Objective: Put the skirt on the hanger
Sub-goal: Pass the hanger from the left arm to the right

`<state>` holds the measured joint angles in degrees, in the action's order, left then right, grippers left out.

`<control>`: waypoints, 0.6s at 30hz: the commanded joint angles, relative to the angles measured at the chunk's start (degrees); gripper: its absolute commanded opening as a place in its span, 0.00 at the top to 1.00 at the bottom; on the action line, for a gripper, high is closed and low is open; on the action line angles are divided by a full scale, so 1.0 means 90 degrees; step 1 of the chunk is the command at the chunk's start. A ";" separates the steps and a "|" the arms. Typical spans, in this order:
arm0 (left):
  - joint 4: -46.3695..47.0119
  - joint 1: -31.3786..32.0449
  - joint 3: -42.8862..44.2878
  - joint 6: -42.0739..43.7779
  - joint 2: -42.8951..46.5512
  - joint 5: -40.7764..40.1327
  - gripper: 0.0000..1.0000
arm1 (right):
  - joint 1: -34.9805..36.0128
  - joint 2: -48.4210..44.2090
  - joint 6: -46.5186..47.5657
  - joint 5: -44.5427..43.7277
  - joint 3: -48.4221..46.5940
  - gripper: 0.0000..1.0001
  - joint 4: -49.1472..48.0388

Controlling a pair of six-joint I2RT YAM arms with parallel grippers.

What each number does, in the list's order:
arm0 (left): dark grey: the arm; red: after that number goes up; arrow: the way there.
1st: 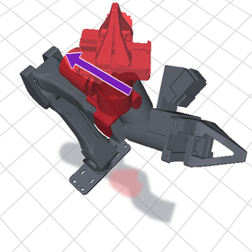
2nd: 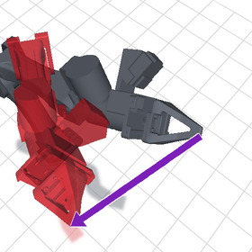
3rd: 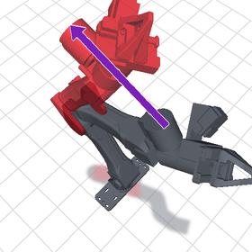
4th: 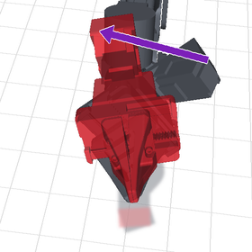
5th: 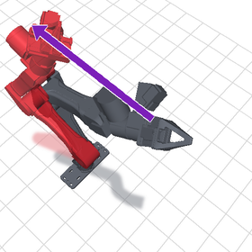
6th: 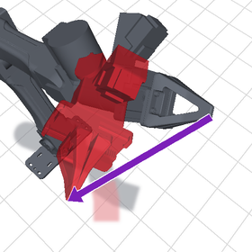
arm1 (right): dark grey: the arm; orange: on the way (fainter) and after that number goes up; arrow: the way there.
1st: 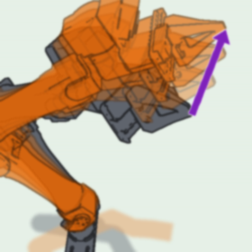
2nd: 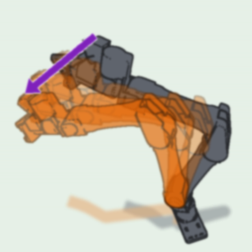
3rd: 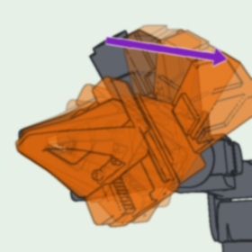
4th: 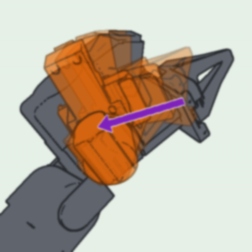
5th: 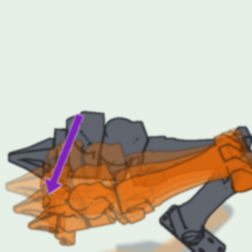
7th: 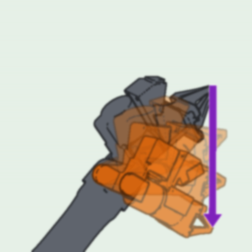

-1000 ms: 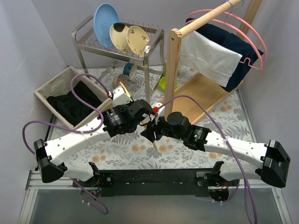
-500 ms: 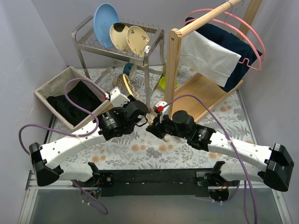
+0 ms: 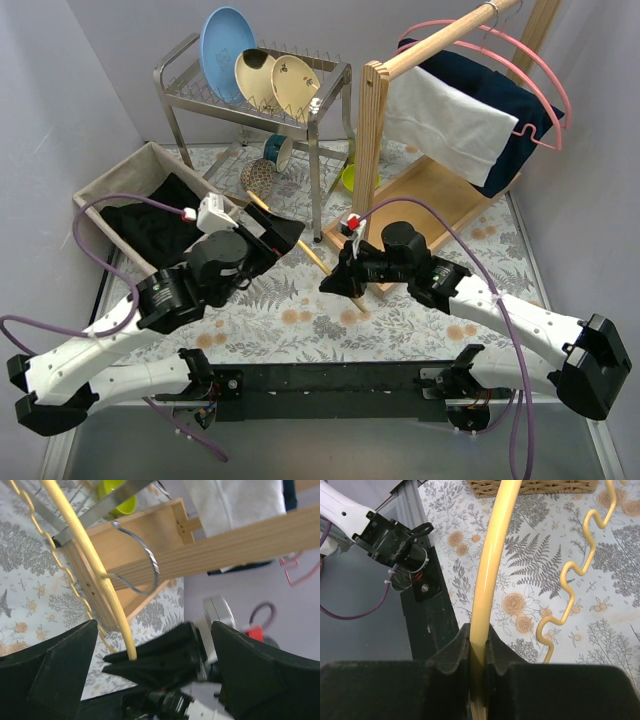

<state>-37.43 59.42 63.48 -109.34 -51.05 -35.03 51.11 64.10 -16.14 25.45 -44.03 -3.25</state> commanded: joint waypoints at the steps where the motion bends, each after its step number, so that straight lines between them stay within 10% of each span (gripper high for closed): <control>1: 0.0292 -0.0010 0.0289 0.2610 0.0748 0.1280 0.02 | -0.0483 0.0036 0.0133 0.0843 -0.0185 0.99 0.0125; 18: -0.0753 -0.0010 -0.0324 1.0347 0.2115 0.4455 0.02 | -0.1704 -0.0168 0.4545 0.3635 -0.1161 0.99 0.3405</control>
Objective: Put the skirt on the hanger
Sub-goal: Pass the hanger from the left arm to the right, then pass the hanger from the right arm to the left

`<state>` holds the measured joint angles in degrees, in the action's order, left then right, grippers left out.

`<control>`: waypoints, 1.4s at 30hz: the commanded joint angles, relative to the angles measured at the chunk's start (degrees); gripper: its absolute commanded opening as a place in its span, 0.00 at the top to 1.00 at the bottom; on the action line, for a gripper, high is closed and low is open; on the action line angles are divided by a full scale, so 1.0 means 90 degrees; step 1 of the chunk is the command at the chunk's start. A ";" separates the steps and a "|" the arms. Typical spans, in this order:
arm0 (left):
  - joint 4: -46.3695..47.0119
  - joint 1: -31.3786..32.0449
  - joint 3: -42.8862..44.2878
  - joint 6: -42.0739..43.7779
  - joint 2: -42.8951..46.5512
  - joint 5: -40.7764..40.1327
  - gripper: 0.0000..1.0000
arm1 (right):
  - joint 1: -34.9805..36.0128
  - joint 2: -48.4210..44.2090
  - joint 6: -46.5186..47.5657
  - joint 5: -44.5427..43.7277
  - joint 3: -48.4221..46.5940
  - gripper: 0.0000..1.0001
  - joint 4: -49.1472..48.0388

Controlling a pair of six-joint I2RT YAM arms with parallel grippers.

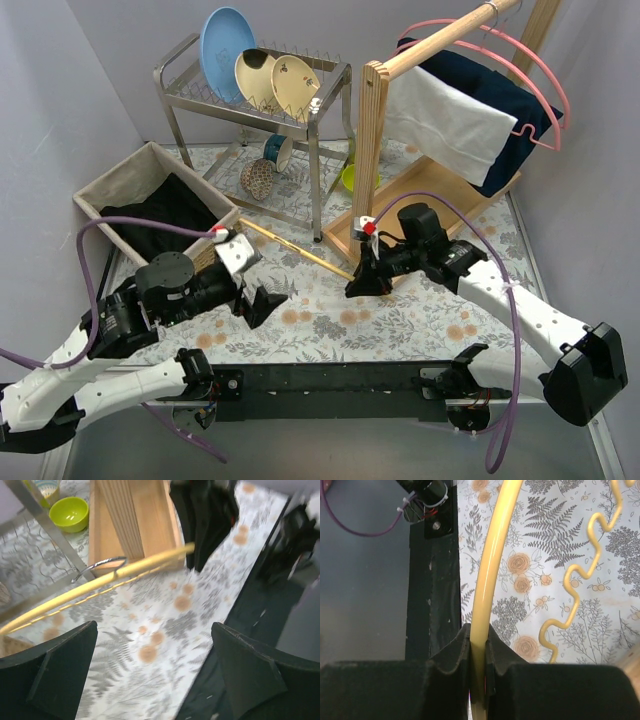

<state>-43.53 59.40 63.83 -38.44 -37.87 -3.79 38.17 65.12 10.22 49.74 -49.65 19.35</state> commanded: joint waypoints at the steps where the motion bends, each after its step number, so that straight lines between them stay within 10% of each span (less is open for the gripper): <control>1: -0.0037 -0.0008 -0.0499 0.2667 0.0749 0.1017 0.02 | -0.0344 -0.0263 0.1870 0.0929 -0.0587 0.99 0.1235; 15: -0.0154 -0.0008 -0.1154 0.3558 0.0282 0.1261 0.06 | -0.0384 -0.0244 0.5153 0.0949 -0.1388 0.99 0.4314; 23: 0.0285 -0.0008 -0.1487 0.3597 0.0057 0.1056 0.66 | -0.0374 -0.0214 0.5818 0.1134 -0.1417 0.99 0.4920; 32: 0.0158 -0.0008 -0.1565 0.3100 -0.0021 0.1436 1.00 | -0.0374 0.0019 0.5906 0.1466 -0.1680 0.99 0.5076; 42: 0.0852 -0.0008 -0.1897 0.2249 -0.0226 0.2267 1.00 | 0.0453 0.0186 0.4961 0.0639 -0.1906 0.41 0.3878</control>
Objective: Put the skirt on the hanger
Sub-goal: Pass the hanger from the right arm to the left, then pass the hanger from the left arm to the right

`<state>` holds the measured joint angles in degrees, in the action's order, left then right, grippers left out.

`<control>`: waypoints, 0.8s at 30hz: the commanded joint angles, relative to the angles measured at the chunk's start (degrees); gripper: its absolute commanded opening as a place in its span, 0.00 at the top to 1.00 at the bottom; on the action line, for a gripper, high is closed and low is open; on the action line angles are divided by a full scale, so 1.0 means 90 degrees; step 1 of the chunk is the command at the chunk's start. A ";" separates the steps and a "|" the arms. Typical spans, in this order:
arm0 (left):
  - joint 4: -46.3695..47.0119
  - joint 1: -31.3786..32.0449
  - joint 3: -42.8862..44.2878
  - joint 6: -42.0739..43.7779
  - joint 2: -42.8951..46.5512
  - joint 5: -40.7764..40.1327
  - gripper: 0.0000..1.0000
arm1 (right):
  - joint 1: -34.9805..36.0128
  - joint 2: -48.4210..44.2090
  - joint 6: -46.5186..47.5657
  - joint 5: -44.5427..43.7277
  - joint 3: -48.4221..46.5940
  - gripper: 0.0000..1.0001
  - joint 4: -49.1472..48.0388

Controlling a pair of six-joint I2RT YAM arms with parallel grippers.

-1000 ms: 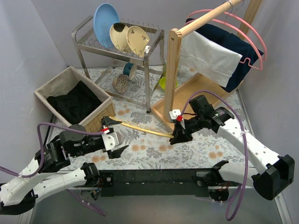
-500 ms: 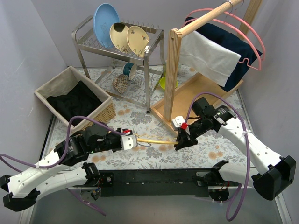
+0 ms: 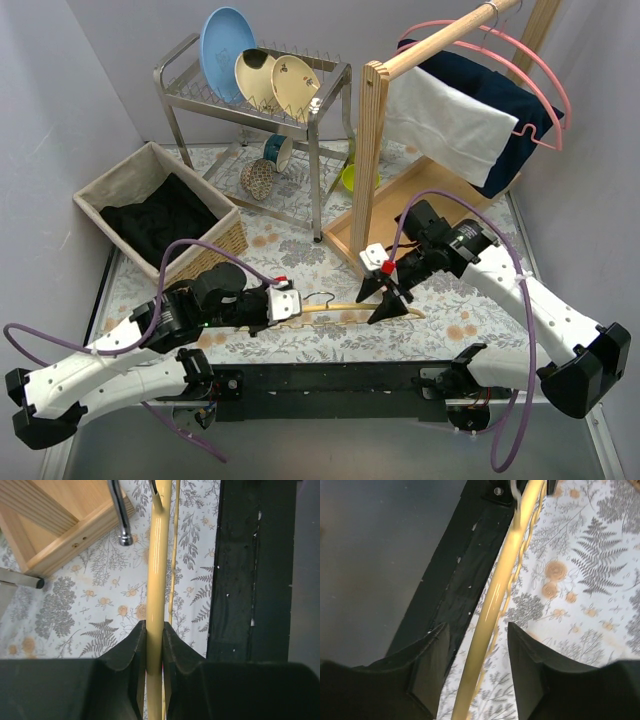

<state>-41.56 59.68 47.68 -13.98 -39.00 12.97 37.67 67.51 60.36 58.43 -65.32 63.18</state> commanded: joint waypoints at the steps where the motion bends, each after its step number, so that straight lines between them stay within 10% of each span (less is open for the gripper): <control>1: 0.0682 -0.0039 -0.0122 -0.0507 -0.0139 0.0424 1.00 | 0.0647 -0.0127 -0.0845 -0.0524 -0.0125 0.40 -0.1613; 11: 0.1190 -0.0039 -0.0239 -0.0946 -0.0188 0.0424 1.00 | 0.1508 -0.0127 -0.2683 -0.2352 0.0148 0.50 -0.3182; 16: 0.1278 -0.0039 -0.0298 -0.1122 -0.0266 0.0365 1.00 | 0.1518 -0.0196 -0.2751 -0.2372 0.0119 0.98 -0.3162; 20: 0.1560 -0.0039 -0.0279 -0.1453 -0.0120 0.0064 0.98 | 0.1469 -0.0332 -0.2839 -0.2440 0.0216 0.99 -0.3123; 24: 0.1708 -0.0039 -0.0094 -0.2527 0.0212 -0.1661 0.27 | 0.0642 -0.0625 -0.3112 -0.2168 0.0548 0.99 -0.3259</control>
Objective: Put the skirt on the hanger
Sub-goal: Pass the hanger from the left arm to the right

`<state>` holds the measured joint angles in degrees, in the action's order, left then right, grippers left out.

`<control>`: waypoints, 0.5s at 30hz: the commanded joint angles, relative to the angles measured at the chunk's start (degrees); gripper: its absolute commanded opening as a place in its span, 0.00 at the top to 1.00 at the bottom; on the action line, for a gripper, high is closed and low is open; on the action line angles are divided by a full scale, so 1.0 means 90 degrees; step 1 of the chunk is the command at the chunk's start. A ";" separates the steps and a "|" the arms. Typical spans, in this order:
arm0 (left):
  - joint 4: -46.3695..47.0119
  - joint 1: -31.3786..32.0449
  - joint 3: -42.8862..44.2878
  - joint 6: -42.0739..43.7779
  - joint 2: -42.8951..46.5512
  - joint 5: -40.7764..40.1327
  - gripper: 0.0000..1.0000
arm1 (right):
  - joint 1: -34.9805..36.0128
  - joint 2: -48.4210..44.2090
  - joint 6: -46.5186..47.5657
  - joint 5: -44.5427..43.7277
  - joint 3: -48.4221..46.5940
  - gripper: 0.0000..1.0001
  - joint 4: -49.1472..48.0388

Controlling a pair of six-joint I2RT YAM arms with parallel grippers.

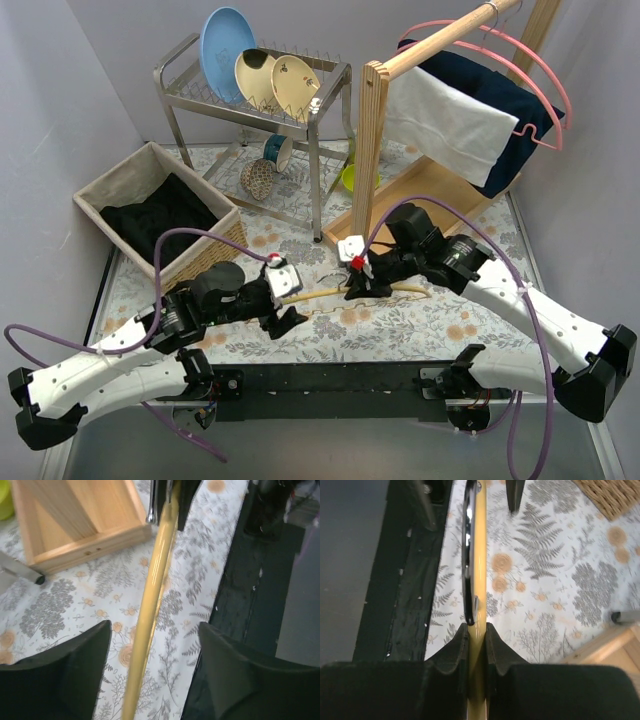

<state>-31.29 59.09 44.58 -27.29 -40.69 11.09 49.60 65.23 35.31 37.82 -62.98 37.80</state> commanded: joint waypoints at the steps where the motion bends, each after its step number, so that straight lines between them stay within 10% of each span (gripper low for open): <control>1: 0.0470 0.0026 0.0358 -0.1214 0.0438 -0.1776 0.16 | -0.0823 -0.0576 -0.0397 0.0172 0.0424 0.99 -0.0498; 15: 0.0623 0.0016 0.1004 -0.2213 0.0614 -0.6240 0.02 | -0.2396 -0.1369 -0.0798 0.1305 0.1383 0.99 -0.0929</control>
<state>-29.54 59.31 51.44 -45.87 -34.72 -30.33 28.75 54.02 28.64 44.16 -50.68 32.80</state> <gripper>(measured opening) 0.981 0.175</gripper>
